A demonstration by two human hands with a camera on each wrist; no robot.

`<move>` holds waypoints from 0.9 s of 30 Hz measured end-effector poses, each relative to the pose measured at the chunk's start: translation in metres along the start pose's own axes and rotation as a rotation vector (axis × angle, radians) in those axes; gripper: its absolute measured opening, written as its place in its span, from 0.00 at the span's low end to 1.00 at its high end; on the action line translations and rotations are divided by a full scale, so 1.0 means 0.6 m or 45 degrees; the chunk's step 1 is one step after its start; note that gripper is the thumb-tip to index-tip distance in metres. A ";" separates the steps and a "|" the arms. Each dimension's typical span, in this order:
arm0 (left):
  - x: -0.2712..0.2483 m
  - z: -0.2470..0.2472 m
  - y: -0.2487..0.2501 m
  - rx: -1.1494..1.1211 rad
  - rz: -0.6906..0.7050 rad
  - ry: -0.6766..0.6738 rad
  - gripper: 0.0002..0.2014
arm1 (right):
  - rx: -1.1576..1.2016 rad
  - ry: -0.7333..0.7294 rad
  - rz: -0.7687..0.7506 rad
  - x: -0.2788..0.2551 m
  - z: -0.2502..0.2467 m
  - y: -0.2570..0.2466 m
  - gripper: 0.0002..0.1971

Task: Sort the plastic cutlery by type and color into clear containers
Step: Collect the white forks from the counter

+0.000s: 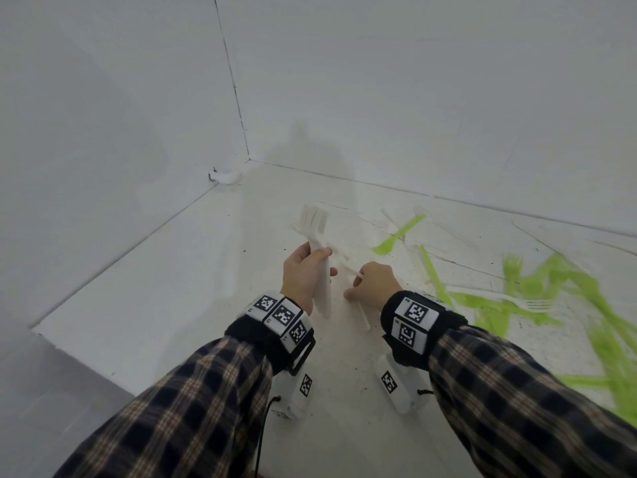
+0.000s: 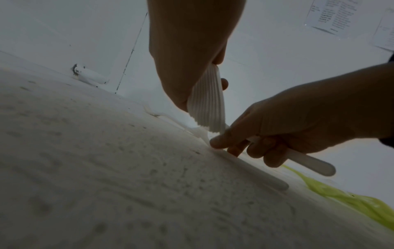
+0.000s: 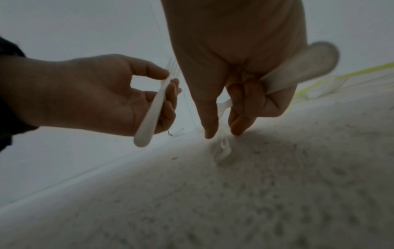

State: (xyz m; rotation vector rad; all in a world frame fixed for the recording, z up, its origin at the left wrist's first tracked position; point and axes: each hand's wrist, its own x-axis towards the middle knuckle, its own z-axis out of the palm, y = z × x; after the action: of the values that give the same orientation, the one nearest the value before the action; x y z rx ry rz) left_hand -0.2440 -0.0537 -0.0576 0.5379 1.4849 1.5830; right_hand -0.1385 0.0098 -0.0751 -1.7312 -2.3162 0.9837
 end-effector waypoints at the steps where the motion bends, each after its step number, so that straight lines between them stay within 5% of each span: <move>1: 0.000 0.000 0.000 -0.004 -0.001 0.001 0.05 | -0.008 -0.013 0.009 0.004 -0.001 0.000 0.11; 5: 0.002 -0.001 -0.002 0.000 -0.002 -0.003 0.05 | 0.015 -0.030 0.016 0.016 -0.016 -0.008 0.08; 11: 0.003 -0.002 -0.003 0.021 -0.025 0.003 0.12 | 0.099 0.099 -0.018 0.051 -0.046 -0.038 0.17; 15: 0.003 -0.001 -0.002 0.016 -0.047 0.024 0.08 | 0.152 0.152 -0.110 0.087 -0.040 -0.055 0.10; 23: 0.011 -0.004 -0.002 0.001 -0.073 0.058 0.07 | -0.442 -0.081 -0.445 0.142 -0.019 -0.063 0.23; 27: 0.014 -0.004 -0.005 0.025 -0.078 0.070 0.07 | -0.384 -0.059 -0.311 0.144 -0.014 -0.062 0.13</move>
State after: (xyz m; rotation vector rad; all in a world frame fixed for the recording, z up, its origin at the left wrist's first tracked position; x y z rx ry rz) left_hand -0.2494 -0.0483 -0.0628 0.4591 1.5451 1.5479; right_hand -0.1964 0.0845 -0.0742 -1.4733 -2.7411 0.6680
